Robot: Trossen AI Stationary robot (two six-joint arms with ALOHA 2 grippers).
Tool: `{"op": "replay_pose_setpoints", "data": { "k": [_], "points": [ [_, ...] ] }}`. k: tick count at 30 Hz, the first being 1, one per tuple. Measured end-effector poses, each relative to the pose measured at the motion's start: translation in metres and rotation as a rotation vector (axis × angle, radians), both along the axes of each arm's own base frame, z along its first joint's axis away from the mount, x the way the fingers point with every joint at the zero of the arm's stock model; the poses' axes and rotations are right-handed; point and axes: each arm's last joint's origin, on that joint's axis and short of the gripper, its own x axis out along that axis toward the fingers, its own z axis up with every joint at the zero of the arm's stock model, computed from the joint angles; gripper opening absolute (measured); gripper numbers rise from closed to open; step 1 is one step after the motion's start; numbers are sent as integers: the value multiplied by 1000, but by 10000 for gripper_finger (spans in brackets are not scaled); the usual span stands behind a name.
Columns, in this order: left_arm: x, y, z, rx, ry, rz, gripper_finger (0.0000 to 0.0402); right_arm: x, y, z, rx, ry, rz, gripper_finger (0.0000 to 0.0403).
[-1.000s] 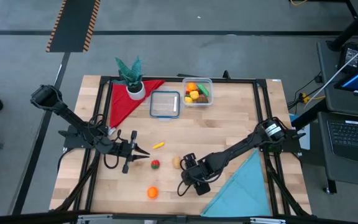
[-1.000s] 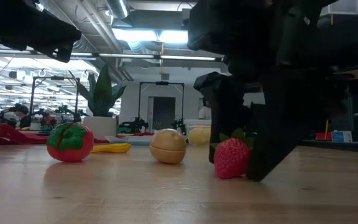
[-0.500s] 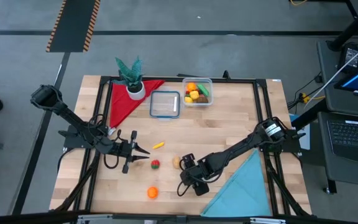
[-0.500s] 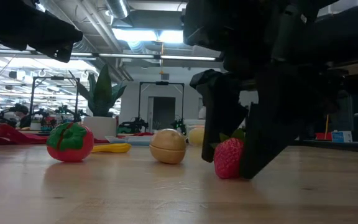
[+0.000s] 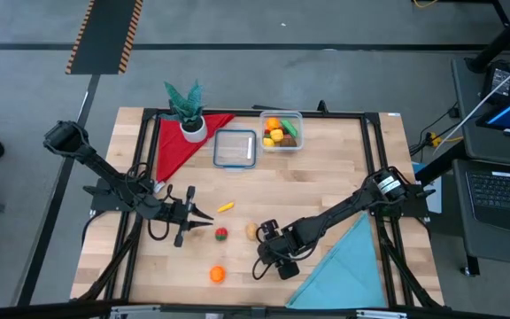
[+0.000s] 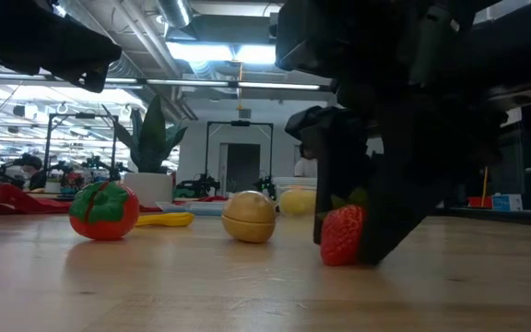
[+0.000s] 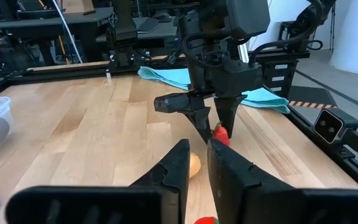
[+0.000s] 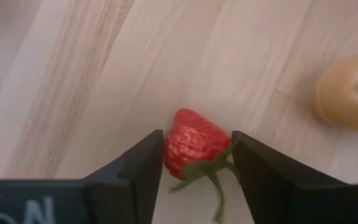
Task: Pick and placing Produce into tupperware
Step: Put the right strawberry into the transparent bin
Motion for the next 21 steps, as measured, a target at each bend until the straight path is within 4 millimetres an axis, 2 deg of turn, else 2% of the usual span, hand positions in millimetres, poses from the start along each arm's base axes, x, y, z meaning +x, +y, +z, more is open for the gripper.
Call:
{"op": "replay_pose_setpoints", "data": {
  "k": [7, 13, 21],
  "points": [
    [0, 0, 0, 0, 0, 0, 37, 0, 0, 0, 8, 1, -14, 148],
    [0, 0, 0, 0, 0, 0, 31, 3, 1, 1, 30, -27, -29, 146],
    [0, 0, 0, 0, 0, 0, 36, 8, -5, 2, 95, -22, -167, 143]
  ]
}}
